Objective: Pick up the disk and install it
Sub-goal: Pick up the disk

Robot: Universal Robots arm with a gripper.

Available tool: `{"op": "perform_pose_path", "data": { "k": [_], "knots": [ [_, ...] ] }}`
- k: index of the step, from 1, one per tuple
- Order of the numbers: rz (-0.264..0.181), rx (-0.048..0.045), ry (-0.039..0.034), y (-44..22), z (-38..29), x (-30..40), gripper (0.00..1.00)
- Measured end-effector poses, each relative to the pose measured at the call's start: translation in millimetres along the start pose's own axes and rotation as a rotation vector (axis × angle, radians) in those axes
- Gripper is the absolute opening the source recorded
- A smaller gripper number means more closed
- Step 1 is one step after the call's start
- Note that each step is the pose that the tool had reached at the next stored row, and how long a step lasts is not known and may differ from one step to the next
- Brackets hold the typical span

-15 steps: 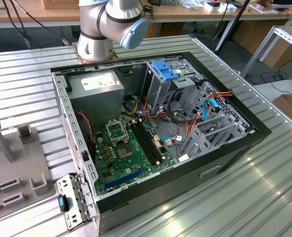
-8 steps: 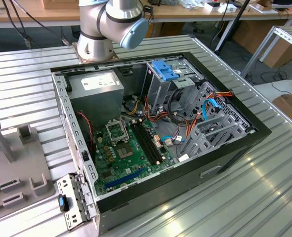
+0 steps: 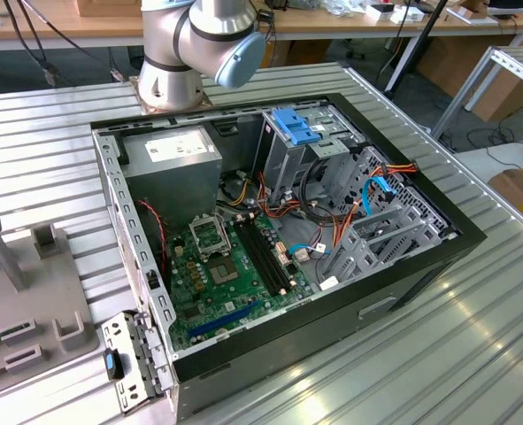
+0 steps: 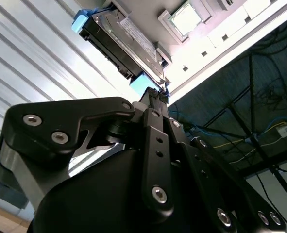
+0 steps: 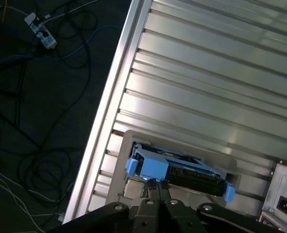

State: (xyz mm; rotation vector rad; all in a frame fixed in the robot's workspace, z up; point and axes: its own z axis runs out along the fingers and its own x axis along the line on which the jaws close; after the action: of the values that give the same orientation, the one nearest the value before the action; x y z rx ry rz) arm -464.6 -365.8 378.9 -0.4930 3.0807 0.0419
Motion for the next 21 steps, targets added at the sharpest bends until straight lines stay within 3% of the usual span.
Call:
{"op": "perform_pose_path", "data": {
  "k": [2, 3, 9, 21],
  "knots": [
    [-0.030, -0.0008, 0.0006, 0.0, 0.0, 0.0, 0.11],
    [-0.077, -0.0018, 0.0018, 0.0, 0.0, -0.1, 0.11],
    [-0.083, -0.0018, 0.0020, 0.1, 0.0, 0.0, 0.11],
    [-0.237, -0.0057, 0.0056, 0.1, 0.0, 0.0, 0.11]
  ]
}}
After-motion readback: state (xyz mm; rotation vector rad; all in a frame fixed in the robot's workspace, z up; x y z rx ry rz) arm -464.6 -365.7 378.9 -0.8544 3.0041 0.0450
